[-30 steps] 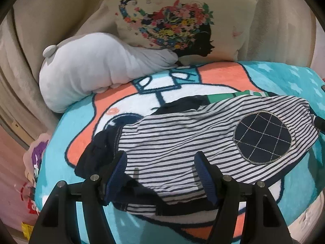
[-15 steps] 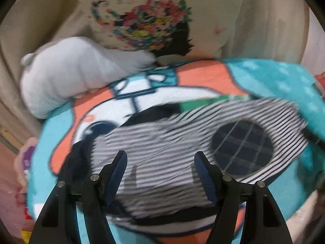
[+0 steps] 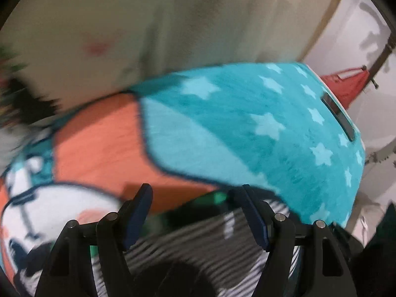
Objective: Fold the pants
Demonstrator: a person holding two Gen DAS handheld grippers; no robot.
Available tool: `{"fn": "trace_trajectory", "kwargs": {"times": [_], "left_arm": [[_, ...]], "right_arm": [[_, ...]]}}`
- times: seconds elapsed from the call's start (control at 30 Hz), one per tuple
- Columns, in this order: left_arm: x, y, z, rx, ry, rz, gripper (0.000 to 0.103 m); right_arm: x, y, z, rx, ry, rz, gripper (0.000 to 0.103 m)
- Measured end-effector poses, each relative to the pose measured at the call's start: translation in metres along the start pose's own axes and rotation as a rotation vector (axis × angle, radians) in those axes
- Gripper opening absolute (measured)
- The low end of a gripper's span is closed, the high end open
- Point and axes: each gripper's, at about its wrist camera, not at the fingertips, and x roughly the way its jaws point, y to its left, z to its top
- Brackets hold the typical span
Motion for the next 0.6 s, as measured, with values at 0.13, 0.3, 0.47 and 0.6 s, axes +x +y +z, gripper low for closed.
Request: {"fn": "trace_trajectory", "kwargs": {"times": [0.13,0.3,0.47,0.6], "left_arm": [[0.03,-0.028,0.009,0.09,0.077,-0.06,0.076],[0.035,-0.063,-0.001,0.223,0.093,-0.03,0.03],[0.002,-0.043,0.0,0.127,0.021,-0.087,0.027],[-0.046,-0.014,-0.015,0.032,-0.094,-0.094,0.027]], "right_arm": [[0.004,0.009,-0.004,-0.037,-0.008,-0.038,0.068],[0.017,0.005,0.001,-0.014,-0.007,0.023,0.025],[0.005,0.013,0.012,-0.019,-0.032,0.103,0.02],[-0.008,0.046,0.021,-0.105,-0.057,0.157,0.02]]}}
